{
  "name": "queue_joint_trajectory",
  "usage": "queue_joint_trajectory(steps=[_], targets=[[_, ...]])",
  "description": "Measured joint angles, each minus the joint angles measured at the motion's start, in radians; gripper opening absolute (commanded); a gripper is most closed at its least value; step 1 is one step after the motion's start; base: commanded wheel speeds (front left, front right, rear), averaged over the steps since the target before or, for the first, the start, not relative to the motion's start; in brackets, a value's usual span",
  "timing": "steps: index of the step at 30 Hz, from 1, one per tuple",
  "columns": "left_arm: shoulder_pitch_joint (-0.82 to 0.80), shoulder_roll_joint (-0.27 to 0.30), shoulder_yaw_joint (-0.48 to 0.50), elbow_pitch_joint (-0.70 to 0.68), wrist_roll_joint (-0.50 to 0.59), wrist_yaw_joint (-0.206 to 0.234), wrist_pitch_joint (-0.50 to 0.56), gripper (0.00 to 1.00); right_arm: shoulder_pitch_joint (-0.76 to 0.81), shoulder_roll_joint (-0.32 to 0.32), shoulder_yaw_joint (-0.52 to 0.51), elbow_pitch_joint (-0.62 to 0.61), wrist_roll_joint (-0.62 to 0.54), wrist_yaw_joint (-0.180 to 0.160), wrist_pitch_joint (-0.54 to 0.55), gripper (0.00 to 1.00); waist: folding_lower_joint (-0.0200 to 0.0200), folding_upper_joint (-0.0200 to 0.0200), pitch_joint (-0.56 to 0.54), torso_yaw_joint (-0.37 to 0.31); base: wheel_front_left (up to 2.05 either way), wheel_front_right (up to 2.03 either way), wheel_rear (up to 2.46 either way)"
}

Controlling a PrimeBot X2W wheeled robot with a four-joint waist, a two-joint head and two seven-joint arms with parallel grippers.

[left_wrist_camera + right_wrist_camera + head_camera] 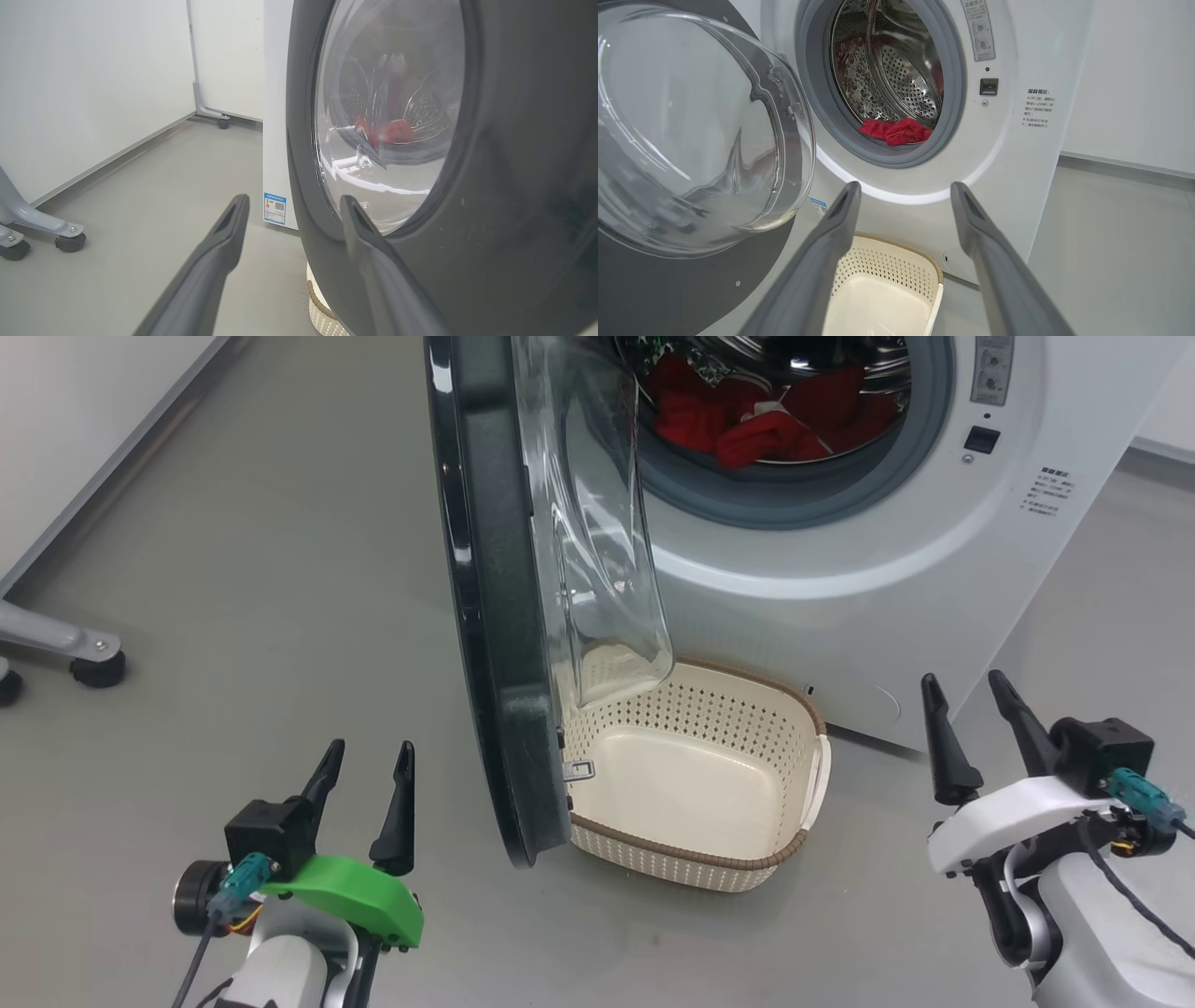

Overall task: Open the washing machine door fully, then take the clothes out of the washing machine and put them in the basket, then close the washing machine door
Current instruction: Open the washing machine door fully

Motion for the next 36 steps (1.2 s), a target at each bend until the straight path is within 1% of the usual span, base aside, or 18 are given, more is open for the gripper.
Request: queue_joint_trajectory(steps=[3,5,8,11,14,19,28,36], targets=[[0.012,0.001,-0.003,0.003,0.001,0.0,0.0,1.0,0.001,0.007,-0.004,-0.016,-0.051,-0.022,0.012,1.0,0.0,0.0,-0.005,-0.005,0.0,0.0,0.0],[0.015,0.001,-0.003,0.004,0.002,0.0,0.0,1.0,0.001,0.024,-0.029,-0.049,-0.086,-0.041,0.02,1.0,0.0,0.0,-0.006,-0.007,0.0,0.0,0.0],[0.015,0.001,-0.002,0.004,0.002,0.0,0.0,1.0,0.003,0.046,-0.052,-0.09,-0.13,-0.054,0.021,1.0,0.0,0.0,-0.007,-0.011,0.0,0.0,0.0],[0.015,0.001,-0.002,0.004,0.002,0.0,0.0,1.0,0.023,0.067,-0.055,-0.103,-0.167,-0.062,0.021,1.0,0.0,0.0,-0.008,-0.015,0.0,0.0,0.0],[0.016,0.001,-0.001,0.004,0.002,0.0,0.0,1.0,0.068,0.091,-0.056,-0.104,-0.19,-0.062,0.021,1.0,0.0,0.0,-0.009,-0.018,0.0,0.0,0.0],[0.016,0.001,0.004,0.006,0.002,0.0,0.0,1.0,0.099,0.117,-0.073,-0.108,-0.223,-0.063,0.021,1.0,0.0,0.0,-0.01,-0.019,0.0,0.0,0.0],[0.016,0.001,0.007,0.008,0.002,0.0,0.0,1.0,0.121,0.145,-0.105,-0.119,-0.253,-0.063,0.021,1.0,0.0,0.0,-0.006,-0.017,0.0,0.0,0.0],[0.016,0.001,0.007,0.008,0.002,0.0,0.0,1.0,0.139,0.156,-0.128,-0.124,-0.283,-0.061,0.021,1.0,0.0,0.0,-0.004,-0.016,0.0,0.0,0.0]])
